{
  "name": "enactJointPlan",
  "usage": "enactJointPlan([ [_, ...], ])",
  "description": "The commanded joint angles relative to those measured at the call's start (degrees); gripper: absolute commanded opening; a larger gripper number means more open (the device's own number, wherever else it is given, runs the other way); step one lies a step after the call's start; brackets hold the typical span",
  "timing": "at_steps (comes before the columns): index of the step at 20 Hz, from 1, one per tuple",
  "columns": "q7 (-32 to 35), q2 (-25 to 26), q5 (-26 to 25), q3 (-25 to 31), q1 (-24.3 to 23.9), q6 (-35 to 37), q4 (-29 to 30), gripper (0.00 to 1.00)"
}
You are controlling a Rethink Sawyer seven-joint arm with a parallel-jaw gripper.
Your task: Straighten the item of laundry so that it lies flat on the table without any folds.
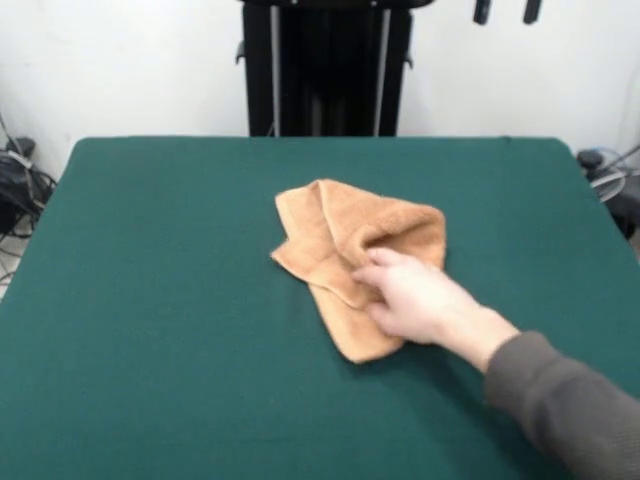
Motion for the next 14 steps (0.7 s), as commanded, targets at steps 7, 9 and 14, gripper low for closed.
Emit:
enactJointPlan([
  [7, 12.29, 2.76, 1.31, -0.94, -1.22, -2.47, 3.84, 1.00],
  [9, 12.28, 2.71, 1.37, -0.90, -1.23, -2.47, 3.96, 1.00],
  [14, 12.41, 2.66, 1.39, -1.02, -1.03, -1.87, 3.62, 1.00],
])
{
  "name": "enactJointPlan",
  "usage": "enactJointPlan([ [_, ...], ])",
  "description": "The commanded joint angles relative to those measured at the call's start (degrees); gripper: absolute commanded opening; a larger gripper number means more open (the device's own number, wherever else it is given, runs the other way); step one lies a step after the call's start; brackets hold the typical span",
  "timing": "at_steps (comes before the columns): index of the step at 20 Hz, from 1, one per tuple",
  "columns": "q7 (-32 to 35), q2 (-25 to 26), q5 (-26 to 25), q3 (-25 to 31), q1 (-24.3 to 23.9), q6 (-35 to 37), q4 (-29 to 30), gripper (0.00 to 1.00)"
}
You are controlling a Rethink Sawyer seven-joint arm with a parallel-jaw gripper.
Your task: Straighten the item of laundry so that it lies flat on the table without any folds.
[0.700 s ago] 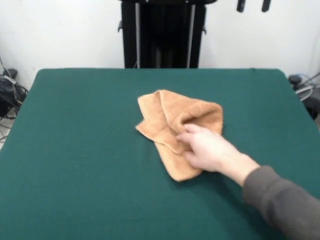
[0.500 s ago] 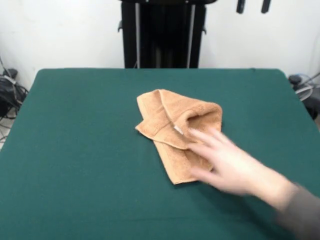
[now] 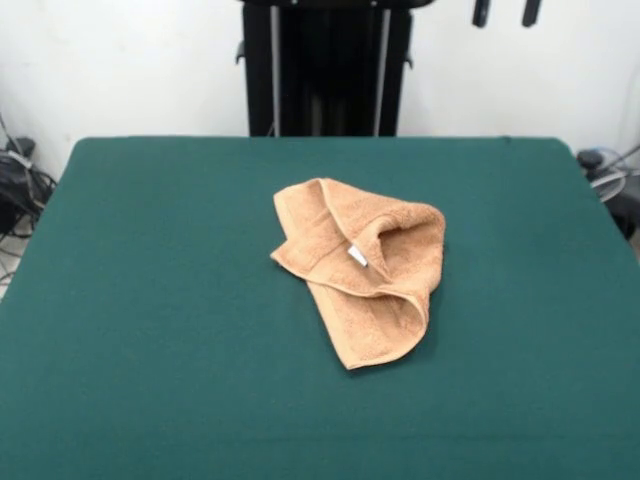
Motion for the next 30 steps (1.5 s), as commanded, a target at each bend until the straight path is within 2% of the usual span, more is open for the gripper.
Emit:
enactJointPlan([
  [1, 12.41, 2.29, 1.39, -1.02, -0.96, -1.77, 3.64, 1.00],
  [17, 12.02, 2.87, 1.41, -0.79, -1.80, -2.72, 3.83, 1.00],
  [22, 11.83, 8.52, 1.12, 1.71, -5.00, -11.16, 4.01, 1.00],
  [30, 12.83, 12.27, 0.15, -1.14, -3.87, -14.12, 1.60, 1.00],
])
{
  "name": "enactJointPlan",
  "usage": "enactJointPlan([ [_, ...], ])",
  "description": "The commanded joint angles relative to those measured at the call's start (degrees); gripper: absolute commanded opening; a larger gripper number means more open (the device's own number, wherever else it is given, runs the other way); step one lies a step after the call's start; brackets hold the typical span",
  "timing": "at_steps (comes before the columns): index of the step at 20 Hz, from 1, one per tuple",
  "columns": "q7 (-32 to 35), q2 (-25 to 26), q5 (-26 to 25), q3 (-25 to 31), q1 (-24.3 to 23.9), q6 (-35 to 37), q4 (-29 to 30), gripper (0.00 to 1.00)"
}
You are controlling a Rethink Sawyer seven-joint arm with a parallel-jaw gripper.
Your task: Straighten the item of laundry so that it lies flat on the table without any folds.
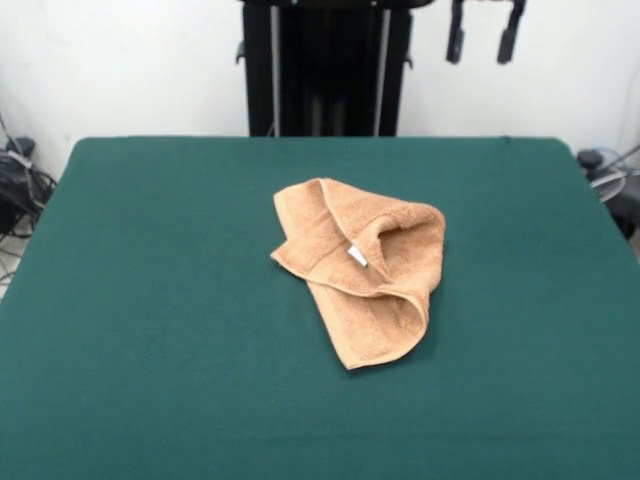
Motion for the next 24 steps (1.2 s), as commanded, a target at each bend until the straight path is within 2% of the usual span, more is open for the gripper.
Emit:
enactJointPlan([
  [1, 12.60, 6.83, 0.22, -1.30, -0.62, -4.25, 1.54, 1.00],
  [11, 11.62, 7.64, 0.90, -1.64, -1.68, -3.48, 0.23, 1.00],
  [16, 10.84, 9.37, 0.70, -0.99, -3.63, -4.42, -0.85, 1.00],
  [24, 10.84, 12.60, 0.22, -1.92, -4.06, -5.16, -4.08, 1.00],
])
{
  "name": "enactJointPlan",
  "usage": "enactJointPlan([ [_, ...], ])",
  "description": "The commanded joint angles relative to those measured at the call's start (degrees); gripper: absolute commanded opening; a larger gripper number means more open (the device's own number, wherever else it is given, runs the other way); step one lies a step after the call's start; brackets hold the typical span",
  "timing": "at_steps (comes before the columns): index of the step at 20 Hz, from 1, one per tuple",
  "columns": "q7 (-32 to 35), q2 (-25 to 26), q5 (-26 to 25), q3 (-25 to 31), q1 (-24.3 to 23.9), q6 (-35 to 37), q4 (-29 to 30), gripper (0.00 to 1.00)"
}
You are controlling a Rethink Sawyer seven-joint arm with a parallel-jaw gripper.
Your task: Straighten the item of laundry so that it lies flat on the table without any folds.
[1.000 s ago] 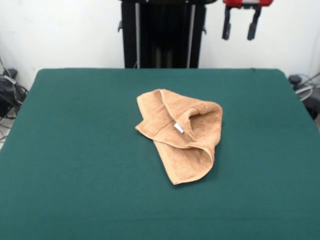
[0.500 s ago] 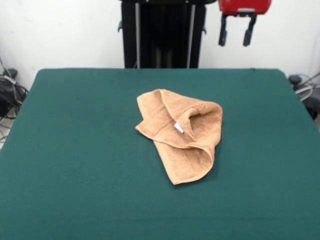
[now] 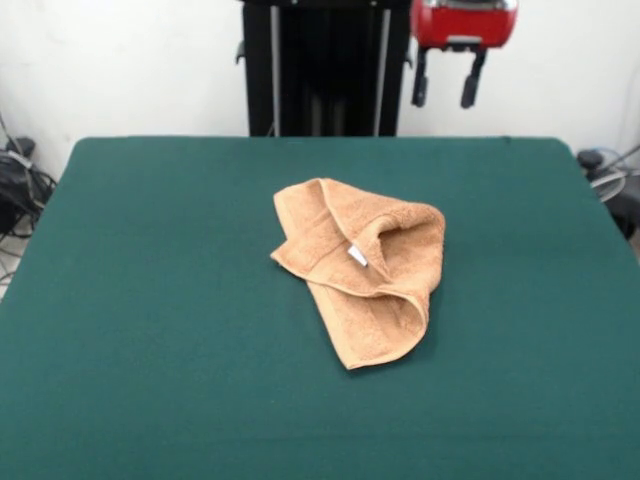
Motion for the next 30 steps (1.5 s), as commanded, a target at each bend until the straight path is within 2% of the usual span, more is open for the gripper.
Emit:
enactJointPlan([
  [1, 10.80, 4.52, 0.14, -1.78, -0.81, -2.37, -2.87, 1.00],
  [17, 9.01, 8.22, 0.18, -0.68, -4.17, -1.08, -7.49, 1.00],
  [21, 7.87, 8.70, 0.20, 1.37, -7.14, -0.49, -8.00, 1.00],
  [30, 7.05, 7.25, 0.95, 1.91, -8.06, 6.48, -11.52, 1.00],
])
